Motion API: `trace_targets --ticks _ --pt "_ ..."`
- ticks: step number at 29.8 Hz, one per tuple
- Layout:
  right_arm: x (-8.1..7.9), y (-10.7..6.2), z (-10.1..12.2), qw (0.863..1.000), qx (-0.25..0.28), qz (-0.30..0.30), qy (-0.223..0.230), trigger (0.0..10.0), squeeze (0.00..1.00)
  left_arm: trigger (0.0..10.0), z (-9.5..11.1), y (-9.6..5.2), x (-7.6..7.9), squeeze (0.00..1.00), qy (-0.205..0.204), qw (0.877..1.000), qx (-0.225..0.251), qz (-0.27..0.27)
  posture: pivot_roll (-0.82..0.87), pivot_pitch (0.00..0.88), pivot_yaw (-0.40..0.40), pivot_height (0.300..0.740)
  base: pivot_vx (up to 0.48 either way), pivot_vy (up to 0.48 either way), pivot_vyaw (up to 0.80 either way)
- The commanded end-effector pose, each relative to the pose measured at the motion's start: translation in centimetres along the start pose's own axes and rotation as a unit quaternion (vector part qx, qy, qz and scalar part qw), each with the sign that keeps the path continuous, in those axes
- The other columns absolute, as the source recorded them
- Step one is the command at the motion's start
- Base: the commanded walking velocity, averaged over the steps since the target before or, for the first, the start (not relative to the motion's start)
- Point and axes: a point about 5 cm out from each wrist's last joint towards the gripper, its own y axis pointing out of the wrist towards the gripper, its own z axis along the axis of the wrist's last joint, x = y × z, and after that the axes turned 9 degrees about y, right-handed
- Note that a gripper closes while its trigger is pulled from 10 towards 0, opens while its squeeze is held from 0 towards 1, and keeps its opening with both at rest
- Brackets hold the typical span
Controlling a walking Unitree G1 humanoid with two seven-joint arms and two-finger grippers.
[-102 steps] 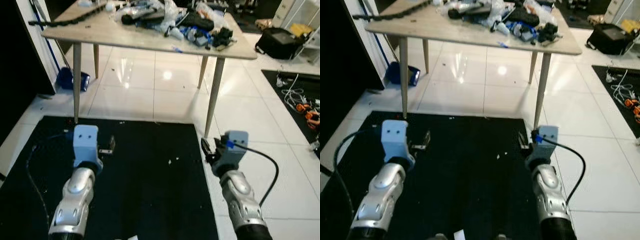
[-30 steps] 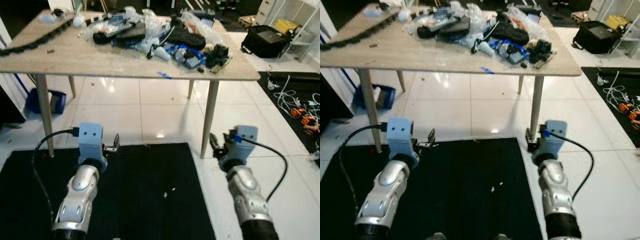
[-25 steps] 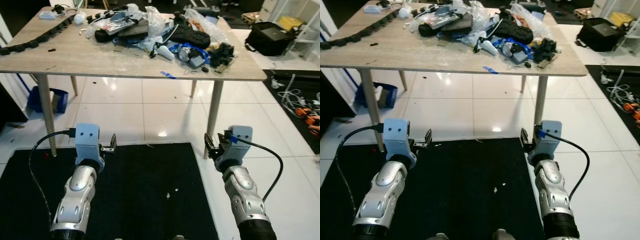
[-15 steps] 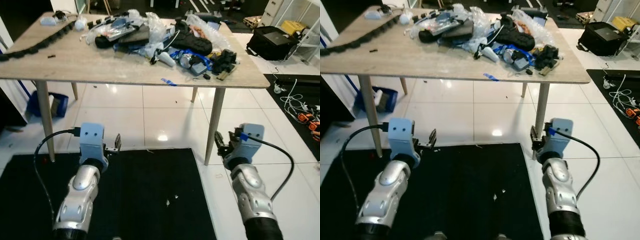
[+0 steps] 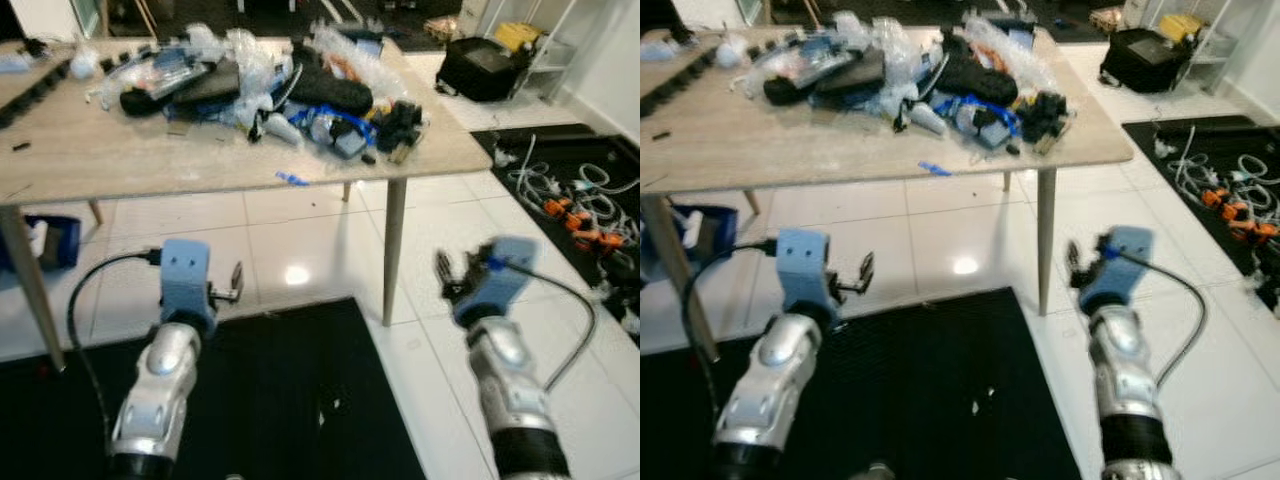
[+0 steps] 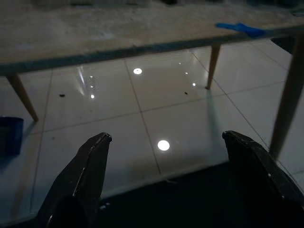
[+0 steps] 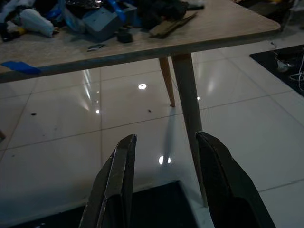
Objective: Picking trash to rubbish bin
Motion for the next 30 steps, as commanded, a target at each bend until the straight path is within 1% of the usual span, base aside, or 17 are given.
trace_targets --ticks 1,3,4,6,8,11,13,14,15,18,20,23,24,25,26,27,30 --pt "0.4 0.1 1.0 1.000 0.020 -0.003 -0.007 10.0 0.00 10.0 0.1 -0.1 0.1 0.00 0.001 1.000 0.000 -0.004 -0.01 0.172 -0.026 0.740 0.311 0.000 0.00" --pt "0.2 0.4 1.7 0.999 0.032 0.003 -0.008 10.0 0.00 10.0 0.6 0.1 0.1 0.00 0.000 1.000 0.007 -0.004 -0.01 0.172 -0.028 0.740 0.309 0.000 0.00" --pt "0.2 0.4 1.7 0.999 0.032 0.003 -0.008 10.0 0.00 10.0 0.6 0.1 0.1 0.00 0.000 1.000 0.007 -0.004 -0.01 0.172 -0.028 0.740 0.307 0.000 0.00" --pt "-0.1 0.8 2.4 0.999 0.039 0.017 -0.008 10.0 0.00 10.0 1.0 0.4 0.1 0.00 -0.002 1.000 0.014 -0.002 -0.01 0.172 -0.027 0.740 0.309 0.000 0.00" --pt "-0.1 0.8 2.4 0.999 0.039 0.017 -0.008 10.0 0.00 10.0 1.0 0.4 0.1 0.00 -0.002 1.000 0.014 -0.002 -0.01 0.172 -0.027 0.740 0.307 0.000 0.00" --pt "-1.0 1.1 3.0 0.998 0.044 0.044 -0.014 10.0 0.00 10.0 1.9 0.6 -0.1 0.00 -0.003 1.000 0.027 0.004 -0.01 0.168 -0.031 0.740 0.309 0.000 0.00" --pt "-1.2 1.1 3.2 0.997 0.047 0.050 -0.021 10.0 0.00 10.0 2.1 0.7 -0.2 0.00 -0.005 0.999 0.031 0.008 -0.01 0.166 -0.033 0.740 0.307 0.000 0.00" --pt "-1.9 1.2 3.6 0.995 0.053 0.073 -0.037 10.0 0.00 10.0 3.1 1.0 -0.5 0.00 -0.008 0.999 0.046 0.012 -0.01 0.161 -0.035 0.740 0.307 0.000 0.00" --pt "-2.2 1.3 3.8 0.994 0.056 0.081 -0.042 10.0 0.00 10.0 3.6 1.1 -0.6 0.00 -0.008 0.999 0.052 0.012 -0.01 0.161 -0.035 0.740 0.307 0.000 0.00" --pt "-2.6 1.3 4.1 0.993 0.061 0.090 -0.043 10.0 0.00 10.0 4.1 1.2 -0.6 0.00 -0.008 0.998 0.061 0.008 -0.01 0.152 -0.039 0.740 0.309 0.000 0.00" --pt "-2.9 1.4 4.3 0.993 0.062 0.092 -0.047 10.0 0.00 10.0 4.3 1.2 -0.7 0.00 -0.007 0.998 0.064 0.006 -0.02 0.146 -0.046 0.740 0.307 0.000 0.24" --pt "-3.1 1.4 4.4 0.992 0.062 0.100 -0.049 10.0 0.00 10.0 4.3 1.0 -0.6 0.00 -0.003 0.998 0.065 0.003 -0.02 0.137 -0.051 0.740 0.311 0.000 0.80" --pt "-3.3 1.3 4.4 0.990 0.062 0.112 -0.067 10.0 0.00 10.0 4.2 1.0 -0.7 0.00 0.000 0.998 0.065 0.000 -0.02 0.133 -0.052 0.740 0.307 0.000 0.80" --pt "-3.3 1.3 4.4 0.990 0.062 0.112 -0.067 10.0 0.00 10.0 4.2 1.0 -0.7 0.00 0.000 0.998 0.065 0.000 -0.02 0.133 -0.052 0.740 0.307 0.000 0.80" --pt "-3.2 1.2 4.3 0.991 0.060 0.110 -0.044 10.0 0.00 10.0 4.3 0.9 -0.8 0.00 0.001 0.998 0.065 0.000 -0.02 0.131 -0.052 0.740 0.311 0.000 0.00" --pt "-3.1 1.1 4.3 0.992 0.058 0.107 -0.040 10.0 0.00 10.0 4.3 0.9 -0.8 0.00 0.001 0.998 0.065 0.000 -0.02 0.129 -0.053 0.740 0.311 0.000 0.00" --pt "-2.9 0.9 4.1 0.992 0.056 0.101 -0.050 10.0 0.00 10.0 4.3 0.7 -0.7 0.00 -0.002 0.998 0.065 -0.001 -0.01 0.134 -0.057 0.740 0.311 0.000 0.00"
